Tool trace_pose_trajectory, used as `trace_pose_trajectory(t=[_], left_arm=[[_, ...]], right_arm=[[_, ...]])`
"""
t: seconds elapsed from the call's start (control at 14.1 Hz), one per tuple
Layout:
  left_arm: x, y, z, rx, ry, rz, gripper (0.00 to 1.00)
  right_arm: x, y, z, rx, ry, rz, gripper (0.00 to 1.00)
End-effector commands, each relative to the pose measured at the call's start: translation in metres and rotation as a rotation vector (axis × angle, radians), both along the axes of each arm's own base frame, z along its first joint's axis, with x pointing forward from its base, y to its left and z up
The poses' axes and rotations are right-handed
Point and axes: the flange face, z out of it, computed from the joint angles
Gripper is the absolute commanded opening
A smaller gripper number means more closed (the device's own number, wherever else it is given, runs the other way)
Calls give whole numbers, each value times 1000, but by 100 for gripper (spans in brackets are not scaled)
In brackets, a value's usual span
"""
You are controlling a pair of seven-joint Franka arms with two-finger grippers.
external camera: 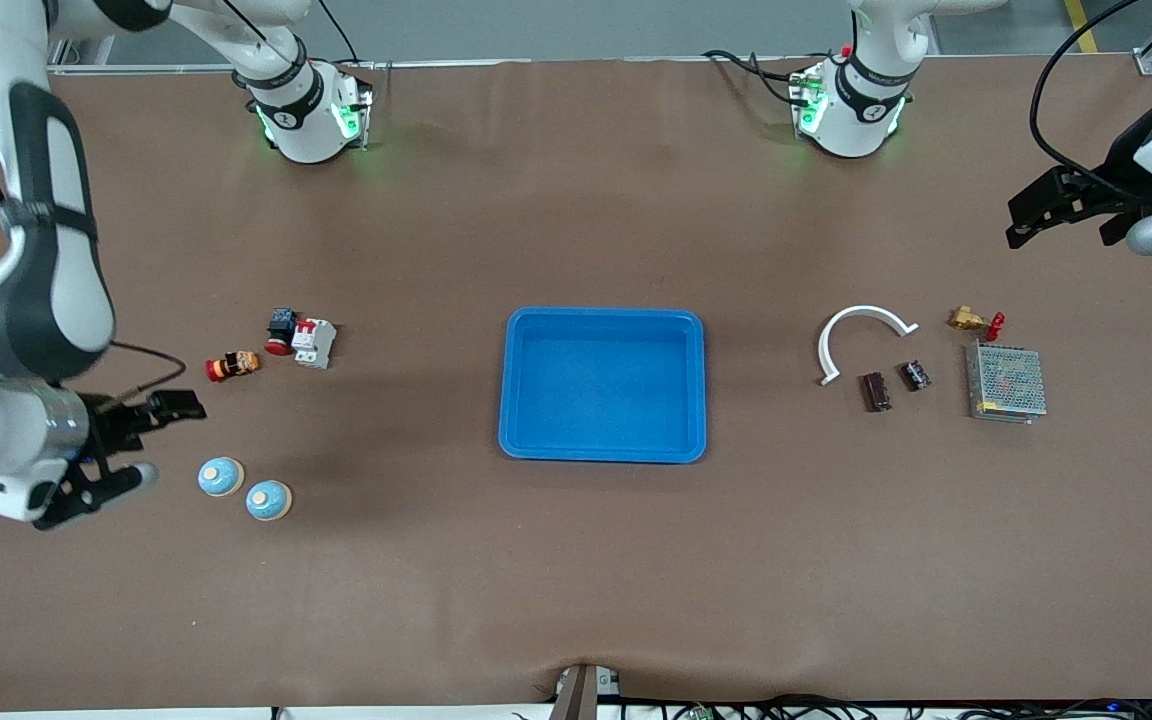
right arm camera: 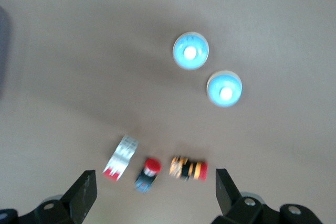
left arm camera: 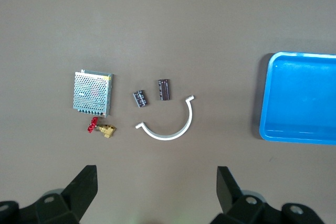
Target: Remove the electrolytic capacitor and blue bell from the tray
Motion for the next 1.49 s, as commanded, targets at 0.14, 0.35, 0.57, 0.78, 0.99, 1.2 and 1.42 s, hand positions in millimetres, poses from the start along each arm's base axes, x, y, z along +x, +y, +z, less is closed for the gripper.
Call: trace_pose_trajectory(t=[0.14,0.35,0.57,0.78,0.99,1.2,1.42], left_arm=[[0,0,3,-16,-14,-14,100],[0,0,1,-16,-11,-14,100],[0,-1,1,-18,-12,-16,100],[0,-1,2,-18,-14,-16,100],[0,0,3,-15,-16,-16,100],[0,-2,3,-8,-16,-18,100],[-1,-1,4,-10,-21,-15,100]], right_arm=[[-64,-3,87,23,38,-143,100],[-113,5,126,-39,25,-267,100],[-152,3,133,-58,-2,-289,100],[-177,-8,131,-66,-48,-325,100],[-181,-21,135,-69,-58,-351,100],[-176,-31,156,-126,-108,-358,100],[-178,-54,164,-127,-112,-405,100]])
